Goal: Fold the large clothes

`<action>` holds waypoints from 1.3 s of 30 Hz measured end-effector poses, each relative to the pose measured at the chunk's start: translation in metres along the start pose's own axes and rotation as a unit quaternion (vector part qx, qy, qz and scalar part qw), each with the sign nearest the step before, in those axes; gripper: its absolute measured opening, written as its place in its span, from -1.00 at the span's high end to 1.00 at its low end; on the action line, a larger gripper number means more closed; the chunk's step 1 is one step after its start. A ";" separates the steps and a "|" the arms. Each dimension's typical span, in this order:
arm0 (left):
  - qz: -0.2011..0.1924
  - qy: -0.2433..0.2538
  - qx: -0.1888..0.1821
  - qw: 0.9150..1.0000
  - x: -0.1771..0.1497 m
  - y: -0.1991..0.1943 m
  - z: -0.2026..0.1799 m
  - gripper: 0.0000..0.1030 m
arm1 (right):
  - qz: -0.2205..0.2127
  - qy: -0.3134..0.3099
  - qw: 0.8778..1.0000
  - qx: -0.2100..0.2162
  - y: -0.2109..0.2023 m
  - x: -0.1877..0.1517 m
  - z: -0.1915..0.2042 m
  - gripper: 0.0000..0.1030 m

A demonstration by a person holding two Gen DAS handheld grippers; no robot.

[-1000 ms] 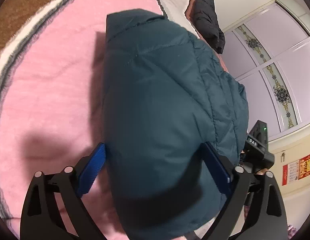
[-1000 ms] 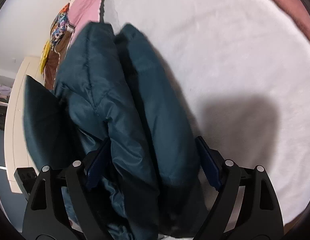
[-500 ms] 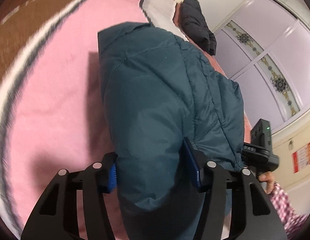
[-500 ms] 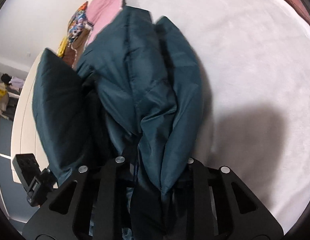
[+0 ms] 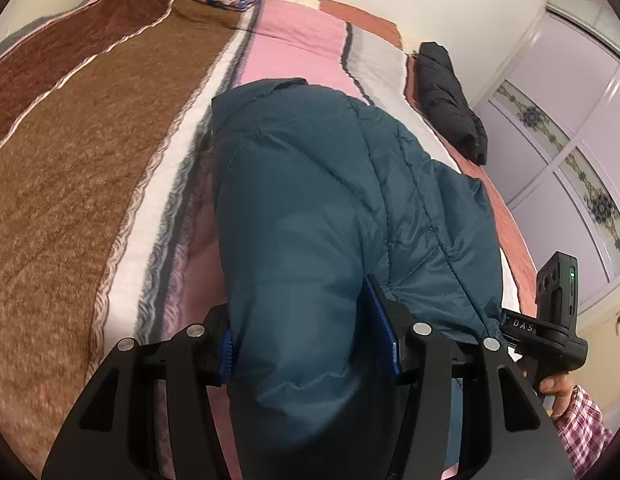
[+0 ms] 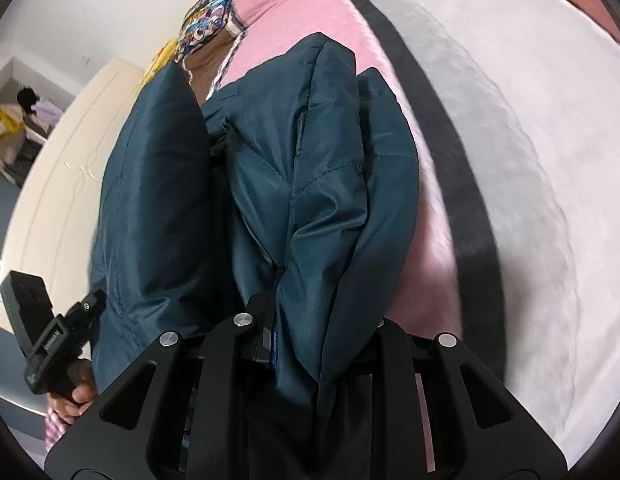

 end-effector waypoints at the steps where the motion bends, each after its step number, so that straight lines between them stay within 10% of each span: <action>1: 0.002 -0.004 -0.002 1.000 0.001 0.003 0.003 -0.07 | 0.001 -0.003 1.000 -0.008 0.002 0.000 -0.004 0.59; 7: 0.002 -0.034 -0.003 0.999 -0.006 0.006 0.006 -0.36 | 0.009 0.020 1.000 -0.013 0.011 0.008 -0.012 0.36; 23: -0.024 -0.008 0.016 1.000 -0.029 -0.069 -0.027 -0.37 | -0.081 -0.042 0.994 -0.064 -0.087 -0.030 0.023 0.12; 39: 0.051 0.031 0.073 0.996 -0.103 -0.043 -0.050 -0.37 | -0.009 -0.074 0.987 -0.144 -0.046 -0.095 0.029 0.08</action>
Point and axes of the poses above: each gripper's, at about its wrist camera, not at the fingertips, and y roughly the way its jaws point, z to its left, x to its top, the point moved 4 cm from there along y, roughly the way its jaws point, and after that the axes turned 5 degrees about z, right-handed, at the moved point
